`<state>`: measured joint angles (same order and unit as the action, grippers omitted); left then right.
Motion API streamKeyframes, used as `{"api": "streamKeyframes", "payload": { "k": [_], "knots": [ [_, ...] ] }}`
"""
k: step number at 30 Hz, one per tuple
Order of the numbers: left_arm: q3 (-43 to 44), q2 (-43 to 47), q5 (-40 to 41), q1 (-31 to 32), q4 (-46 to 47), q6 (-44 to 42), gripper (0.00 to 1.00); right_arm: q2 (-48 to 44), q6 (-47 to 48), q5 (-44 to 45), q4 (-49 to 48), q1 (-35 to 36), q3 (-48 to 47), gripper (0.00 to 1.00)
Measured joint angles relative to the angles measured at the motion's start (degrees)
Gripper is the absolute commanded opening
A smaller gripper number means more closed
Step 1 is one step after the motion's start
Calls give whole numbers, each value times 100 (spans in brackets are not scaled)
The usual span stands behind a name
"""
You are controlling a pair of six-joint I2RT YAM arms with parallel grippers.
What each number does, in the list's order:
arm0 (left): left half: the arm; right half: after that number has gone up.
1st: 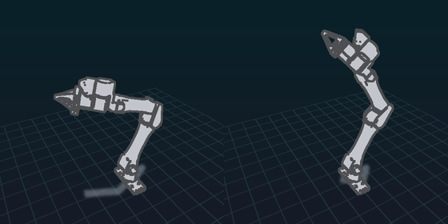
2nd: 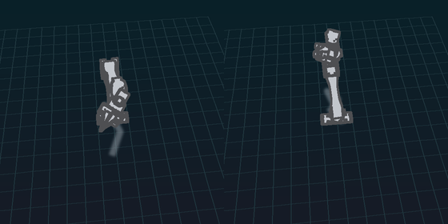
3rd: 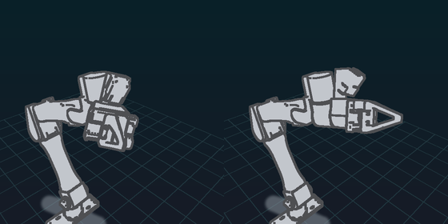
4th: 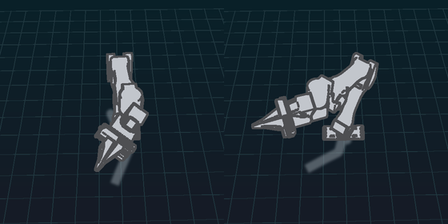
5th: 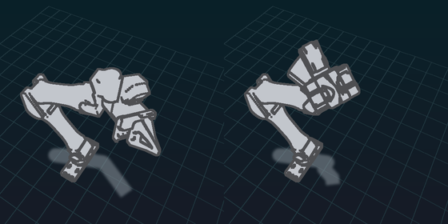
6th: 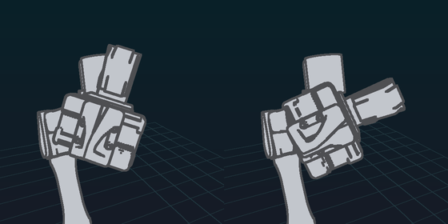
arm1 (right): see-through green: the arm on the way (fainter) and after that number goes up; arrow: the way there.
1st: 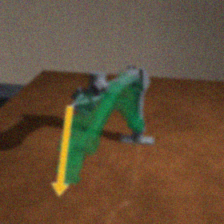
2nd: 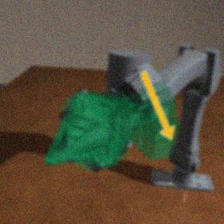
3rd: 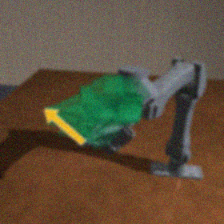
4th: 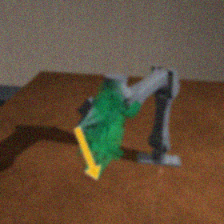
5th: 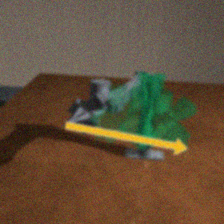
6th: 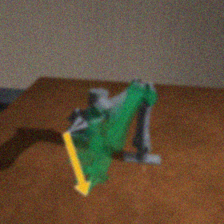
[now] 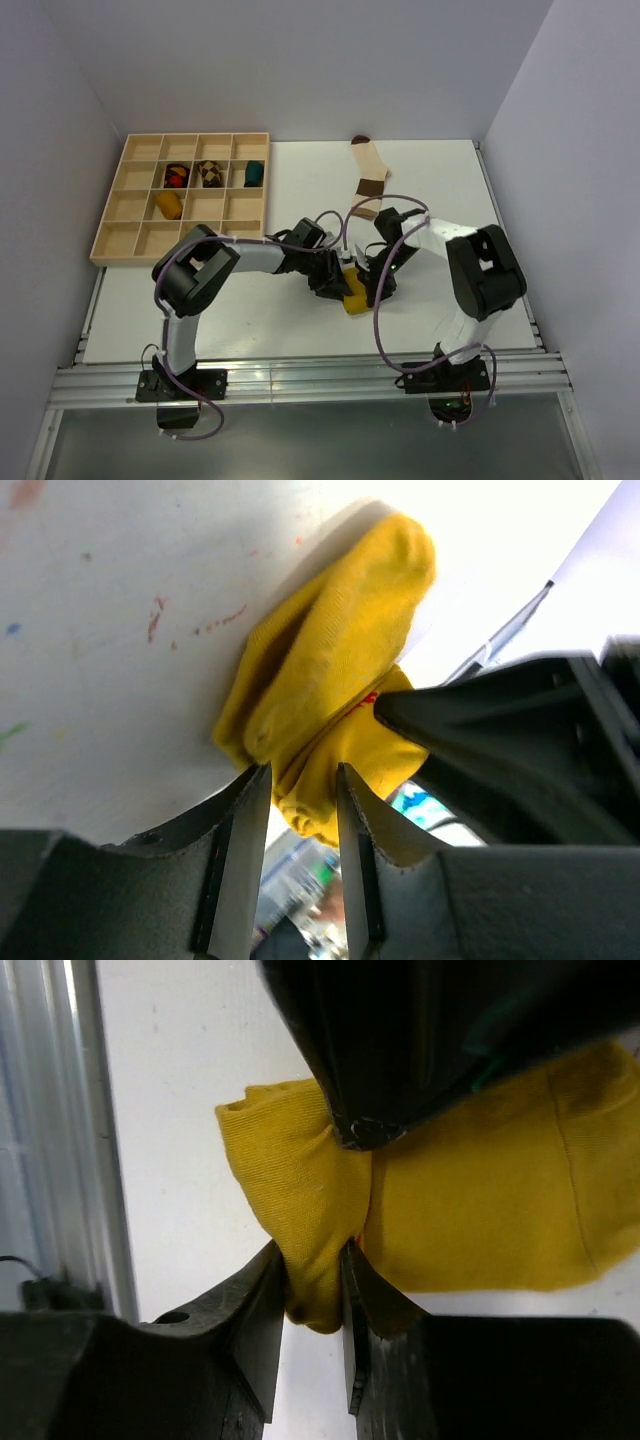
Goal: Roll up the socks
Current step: Roll the sock at the center of the board.
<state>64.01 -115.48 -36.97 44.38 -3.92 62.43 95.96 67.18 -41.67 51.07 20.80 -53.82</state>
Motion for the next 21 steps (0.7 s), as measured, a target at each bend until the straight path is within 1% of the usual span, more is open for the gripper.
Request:
{"api": "streamKeyframes", "payload": {
  "k": [2, 4, 8, 11, 13, 14, 16, 17, 21],
  "knots": [
    [-205, 179, 214, 7, 214, -127, 41, 396, 87, -131, 378, -83, -302, 30],
    [-533, 457, 553, 9, 442, -299, 41, 750, 87, -188, 713, -122, -586, 30],
    [-1497, 1252, 1241, -9, 1062, -562, 44, 1434, -66, -297, 1353, -157, -1123, 30],
    [-2100, 1915, 1910, 39, 1316, -911, 46, 1869, -225, -358, 1753, -173, -1467, 31],
    [-2291, 2317, 2457, 199, 1349, -1329, 48, 2074, -363, -382, 1943, -173, -1628, 31],
    [-2315, 2542, 2833, 382, 1353, -1635, 50, 2155, -444, -382, 2022, -173, -1694, 31],
    [-2293, 2857, 3432, 839, 1425, -2223, 51, 2288, -595, -374, 2133, -173, -1823, 32],
    [-2249, 2997, 3764, 1187, 1453, -2579, 53, 2334, -682, -363, 2173, -173, -1867, 32],
    [-1969, 3069, 4522, 2199, 1569, -3862, 55, 2450, -973, -313, 2218, -173, -1976, 32]
  ]
}}
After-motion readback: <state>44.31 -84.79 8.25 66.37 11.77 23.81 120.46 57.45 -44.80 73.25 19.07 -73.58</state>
